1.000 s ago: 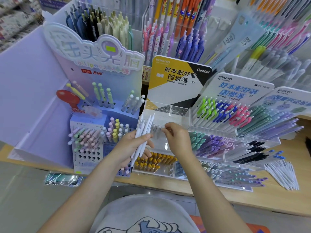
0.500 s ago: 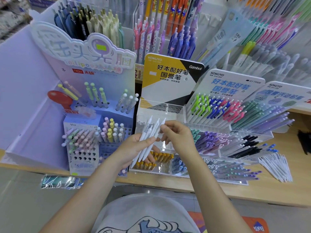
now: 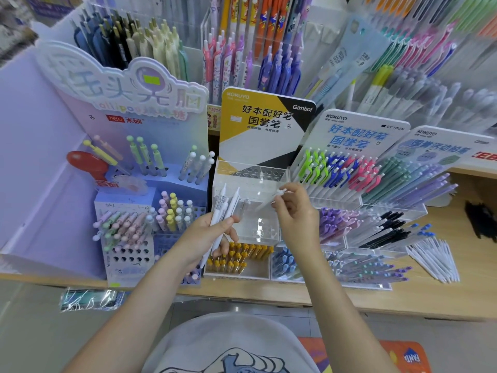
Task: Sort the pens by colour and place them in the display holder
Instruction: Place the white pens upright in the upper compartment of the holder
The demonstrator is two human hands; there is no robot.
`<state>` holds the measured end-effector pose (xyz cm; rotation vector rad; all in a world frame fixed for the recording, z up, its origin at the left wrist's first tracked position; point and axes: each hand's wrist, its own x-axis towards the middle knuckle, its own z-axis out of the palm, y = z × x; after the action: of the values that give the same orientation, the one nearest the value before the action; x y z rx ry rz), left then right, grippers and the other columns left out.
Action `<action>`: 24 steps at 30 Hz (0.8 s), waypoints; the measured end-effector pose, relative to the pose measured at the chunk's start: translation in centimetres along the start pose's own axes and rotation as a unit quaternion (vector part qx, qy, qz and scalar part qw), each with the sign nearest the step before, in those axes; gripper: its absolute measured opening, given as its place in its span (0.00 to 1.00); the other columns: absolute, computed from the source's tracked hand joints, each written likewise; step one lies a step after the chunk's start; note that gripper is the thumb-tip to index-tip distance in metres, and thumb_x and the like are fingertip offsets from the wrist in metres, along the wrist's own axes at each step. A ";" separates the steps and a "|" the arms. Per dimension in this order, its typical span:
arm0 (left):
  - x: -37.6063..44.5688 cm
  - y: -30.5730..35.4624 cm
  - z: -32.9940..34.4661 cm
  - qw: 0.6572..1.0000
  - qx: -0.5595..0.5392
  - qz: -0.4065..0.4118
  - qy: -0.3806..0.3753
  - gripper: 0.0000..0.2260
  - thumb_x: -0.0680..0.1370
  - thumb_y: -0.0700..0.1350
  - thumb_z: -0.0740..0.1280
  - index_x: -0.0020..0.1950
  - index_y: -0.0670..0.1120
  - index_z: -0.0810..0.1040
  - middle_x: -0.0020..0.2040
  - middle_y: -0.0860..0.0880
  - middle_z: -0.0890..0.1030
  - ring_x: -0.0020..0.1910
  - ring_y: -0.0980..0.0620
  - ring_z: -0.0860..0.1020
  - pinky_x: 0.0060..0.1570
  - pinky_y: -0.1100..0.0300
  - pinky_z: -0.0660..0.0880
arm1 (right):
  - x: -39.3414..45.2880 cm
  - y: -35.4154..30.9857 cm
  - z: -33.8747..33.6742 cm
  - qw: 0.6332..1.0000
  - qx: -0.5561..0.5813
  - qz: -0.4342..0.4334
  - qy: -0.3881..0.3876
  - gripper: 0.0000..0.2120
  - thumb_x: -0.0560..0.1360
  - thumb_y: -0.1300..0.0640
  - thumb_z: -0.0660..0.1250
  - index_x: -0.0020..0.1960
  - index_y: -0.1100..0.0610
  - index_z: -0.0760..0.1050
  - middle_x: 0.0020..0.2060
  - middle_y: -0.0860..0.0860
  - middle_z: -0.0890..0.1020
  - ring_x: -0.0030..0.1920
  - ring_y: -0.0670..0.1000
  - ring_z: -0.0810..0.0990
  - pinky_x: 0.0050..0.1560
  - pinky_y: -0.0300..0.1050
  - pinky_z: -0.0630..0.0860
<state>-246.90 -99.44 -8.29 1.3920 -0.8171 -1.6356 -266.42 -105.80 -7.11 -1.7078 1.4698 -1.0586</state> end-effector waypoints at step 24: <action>0.3 0.0 -0.9 0.998 -0.053 -0.006 -0.022 0.19 0.75 0.55 0.67 0.59 0.44 0.80 0.41 0.41 0.83 0.24 0.50 0.76 0.19 0.65 0.65 | 1.4 0.4 2.8 0.983 -0.151 -0.009 -0.106 0.09 0.78 0.56 0.68 0.57 0.57 0.81 0.38 0.51 0.82 0.37 0.51 0.80 0.43 0.50 0.80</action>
<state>-246.03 -99.67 -8.54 1.2929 -0.7387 -1.6988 -264.09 -107.36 -8.55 -1.9776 1.5359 -0.6594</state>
